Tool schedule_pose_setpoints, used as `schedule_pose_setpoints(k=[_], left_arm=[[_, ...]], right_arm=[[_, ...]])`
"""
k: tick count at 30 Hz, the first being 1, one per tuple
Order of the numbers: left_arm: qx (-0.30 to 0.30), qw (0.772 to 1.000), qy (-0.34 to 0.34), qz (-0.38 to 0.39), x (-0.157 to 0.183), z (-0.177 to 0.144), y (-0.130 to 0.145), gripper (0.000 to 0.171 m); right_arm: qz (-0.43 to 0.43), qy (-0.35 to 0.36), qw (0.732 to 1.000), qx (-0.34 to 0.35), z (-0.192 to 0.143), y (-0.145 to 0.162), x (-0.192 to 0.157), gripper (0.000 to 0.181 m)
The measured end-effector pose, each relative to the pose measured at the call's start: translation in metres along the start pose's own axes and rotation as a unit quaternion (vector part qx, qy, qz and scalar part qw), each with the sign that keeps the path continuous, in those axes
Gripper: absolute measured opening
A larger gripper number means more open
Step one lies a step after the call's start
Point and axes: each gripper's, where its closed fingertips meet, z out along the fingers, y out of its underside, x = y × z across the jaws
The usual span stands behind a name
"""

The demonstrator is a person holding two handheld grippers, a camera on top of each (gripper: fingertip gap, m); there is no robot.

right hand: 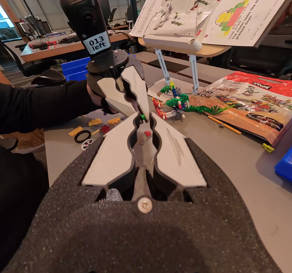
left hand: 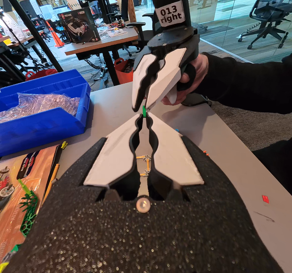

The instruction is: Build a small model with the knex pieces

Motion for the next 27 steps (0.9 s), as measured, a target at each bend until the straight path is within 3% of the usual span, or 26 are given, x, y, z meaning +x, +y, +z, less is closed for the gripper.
schedule_pose_setpoints(k=[27], left_arm=[[0.009,0.999,0.013,-0.043,-0.0036,-0.0001,0.005,0.002]], right_arm=[[0.031,-0.011,0.999,0.011,0.0045,0.0022,0.0019,0.003]])
